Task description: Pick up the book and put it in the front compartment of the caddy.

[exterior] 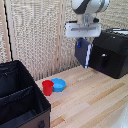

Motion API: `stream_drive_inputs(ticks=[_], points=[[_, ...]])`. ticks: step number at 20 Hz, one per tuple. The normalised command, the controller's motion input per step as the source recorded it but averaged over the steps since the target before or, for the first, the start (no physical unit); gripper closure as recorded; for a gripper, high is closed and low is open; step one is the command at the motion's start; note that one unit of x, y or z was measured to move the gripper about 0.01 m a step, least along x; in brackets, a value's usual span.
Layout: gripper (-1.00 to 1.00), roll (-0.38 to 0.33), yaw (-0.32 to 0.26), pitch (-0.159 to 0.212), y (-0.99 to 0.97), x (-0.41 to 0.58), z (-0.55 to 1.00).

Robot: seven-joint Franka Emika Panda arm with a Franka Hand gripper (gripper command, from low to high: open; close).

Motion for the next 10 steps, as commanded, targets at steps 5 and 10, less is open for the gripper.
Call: stream_drive_inputs(ticks=[5, 10], points=[[1.00, 0.037, -0.178, 0.000, 0.40, -0.111, 0.35], [1.00, -0.016, -0.157, 0.000, 0.66, -0.025, 0.18]])
